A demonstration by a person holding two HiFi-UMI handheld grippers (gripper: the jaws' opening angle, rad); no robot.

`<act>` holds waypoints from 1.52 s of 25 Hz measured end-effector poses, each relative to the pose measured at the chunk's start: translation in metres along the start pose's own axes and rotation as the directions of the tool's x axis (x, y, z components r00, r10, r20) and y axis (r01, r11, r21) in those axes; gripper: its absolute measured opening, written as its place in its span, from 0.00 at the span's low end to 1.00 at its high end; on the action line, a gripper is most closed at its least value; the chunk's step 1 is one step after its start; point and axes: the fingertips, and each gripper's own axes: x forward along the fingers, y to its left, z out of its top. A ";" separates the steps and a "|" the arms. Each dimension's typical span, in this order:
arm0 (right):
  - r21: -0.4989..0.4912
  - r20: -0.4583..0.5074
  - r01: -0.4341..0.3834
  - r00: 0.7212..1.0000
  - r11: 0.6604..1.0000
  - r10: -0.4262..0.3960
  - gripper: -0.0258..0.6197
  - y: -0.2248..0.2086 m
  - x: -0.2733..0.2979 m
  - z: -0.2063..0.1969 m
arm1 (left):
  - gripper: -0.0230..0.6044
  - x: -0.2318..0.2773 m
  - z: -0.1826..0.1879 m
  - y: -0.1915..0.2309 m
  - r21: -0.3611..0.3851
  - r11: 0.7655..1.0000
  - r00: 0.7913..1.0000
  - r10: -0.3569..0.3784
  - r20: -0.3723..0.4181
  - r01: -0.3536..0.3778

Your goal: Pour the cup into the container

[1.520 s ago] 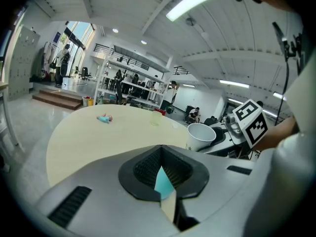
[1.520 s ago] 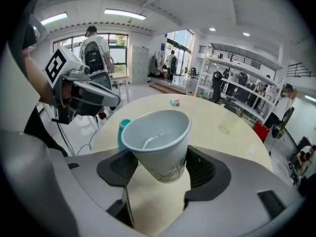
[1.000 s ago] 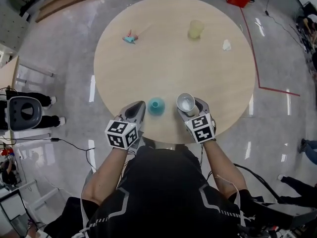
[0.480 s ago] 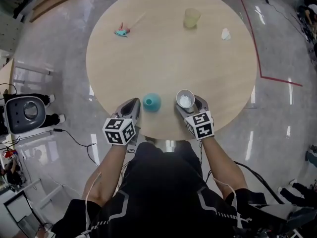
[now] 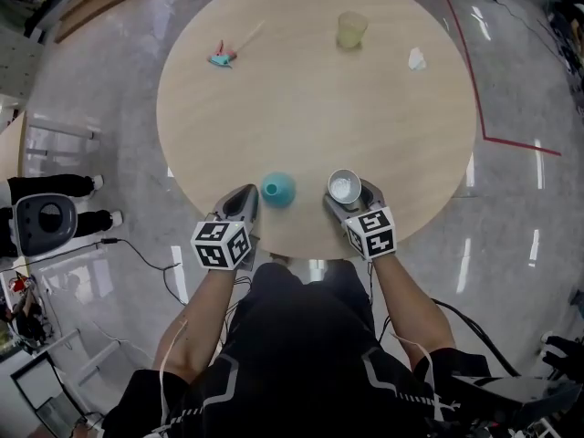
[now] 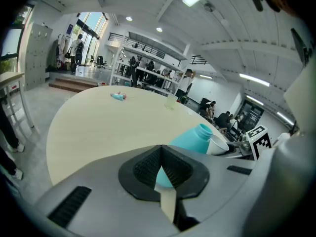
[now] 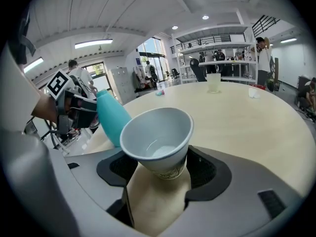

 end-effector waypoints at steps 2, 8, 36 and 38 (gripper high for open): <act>-0.002 0.003 -0.007 1.000 1.000 0.007 0.52 0.002 0.001 -0.002 | 0.04 -0.002 0.000 0.000 0.004 1.000 1.000 0.000 0.001 0.000; 0.011 0.011 -0.014 1.000 1.000 0.013 0.52 0.004 0.000 -0.001 | 0.04 -0.004 0.007 -0.003 0.026 1.000 1.000 -0.013 0.019 0.013; -0.087 0.432 -0.024 0.900 0.996 0.059 0.11 0.046 -0.112 0.166 | 0.04 -0.055 0.102 -0.069 0.158 0.981 0.953 -0.150 0.263 0.111; -0.083 0.440 -0.026 0.896 0.996 0.060 0.05 0.044 -0.120 0.170 | 0.04 -0.060 0.106 -0.086 0.193 0.973 0.946 -0.180 0.270 0.130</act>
